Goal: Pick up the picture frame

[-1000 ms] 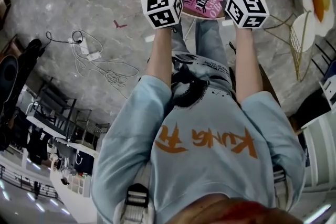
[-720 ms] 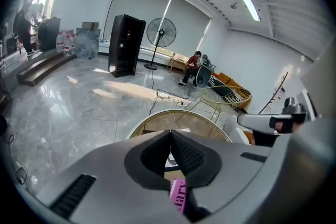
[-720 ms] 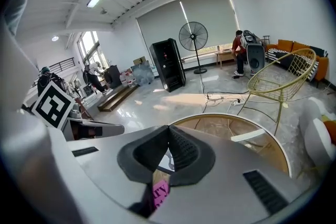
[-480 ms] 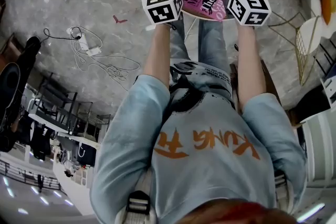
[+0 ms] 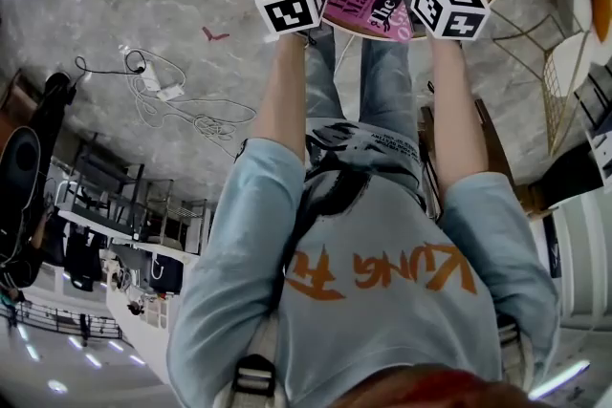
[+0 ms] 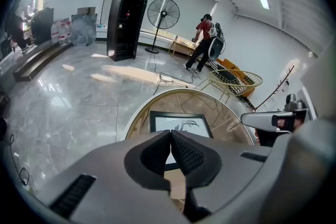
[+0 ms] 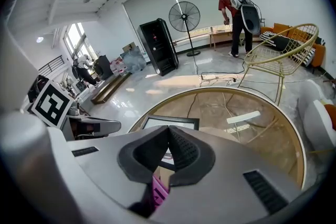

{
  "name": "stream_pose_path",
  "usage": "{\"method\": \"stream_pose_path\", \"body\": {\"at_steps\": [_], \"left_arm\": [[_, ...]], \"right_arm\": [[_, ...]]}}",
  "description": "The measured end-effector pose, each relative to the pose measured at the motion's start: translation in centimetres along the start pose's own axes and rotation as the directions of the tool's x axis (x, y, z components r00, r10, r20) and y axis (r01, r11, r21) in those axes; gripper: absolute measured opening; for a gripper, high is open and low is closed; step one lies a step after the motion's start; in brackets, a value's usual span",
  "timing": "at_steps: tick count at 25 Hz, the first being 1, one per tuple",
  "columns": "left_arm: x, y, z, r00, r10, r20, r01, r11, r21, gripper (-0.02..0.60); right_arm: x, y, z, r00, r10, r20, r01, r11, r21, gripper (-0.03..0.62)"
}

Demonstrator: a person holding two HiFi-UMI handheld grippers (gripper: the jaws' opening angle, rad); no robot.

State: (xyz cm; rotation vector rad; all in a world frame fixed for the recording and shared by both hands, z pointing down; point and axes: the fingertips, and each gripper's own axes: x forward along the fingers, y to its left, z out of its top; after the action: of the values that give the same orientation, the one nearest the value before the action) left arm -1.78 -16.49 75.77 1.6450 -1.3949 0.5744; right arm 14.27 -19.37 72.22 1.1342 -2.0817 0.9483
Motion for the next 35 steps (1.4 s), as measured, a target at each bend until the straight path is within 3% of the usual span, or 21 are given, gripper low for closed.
{"method": "stream_pose_path", "body": {"at_steps": [9,11,13,20,35], "left_arm": [[4.7,2.7,-0.8,0.999,0.000,-0.049,0.000,1.000,-0.002,0.025],[5.4,2.9,-1.1,0.998,-0.020,-0.058,0.020,1.000,-0.011,0.127],[6.1,3.3,-1.6,0.997,-0.036,-0.067,0.035,0.999,-0.021,0.155],[7.9,3.2,-2.2,0.994,-0.086,-0.060,0.085,0.996,-0.033,0.158],[9.1,4.5,-3.2,0.994,-0.059,-0.092,0.057,0.998,-0.025,0.130]], "right_arm": [[5.5,-3.6,-2.1,0.996,-0.061,-0.071,0.062,0.998,0.013,0.019],[6.4,-4.3,-2.5,0.994,-0.070,-0.089,0.072,0.997,0.016,0.078],[7.2,-4.9,-3.2,0.991,-0.080,-0.107,0.082,0.997,0.016,0.083],[9.5,-6.3,-5.6,0.985,-0.081,-0.150,0.089,0.995,0.042,0.110],[10.9,-6.9,-7.0,0.987,-0.073,-0.144,0.084,0.994,0.068,0.114]]}}
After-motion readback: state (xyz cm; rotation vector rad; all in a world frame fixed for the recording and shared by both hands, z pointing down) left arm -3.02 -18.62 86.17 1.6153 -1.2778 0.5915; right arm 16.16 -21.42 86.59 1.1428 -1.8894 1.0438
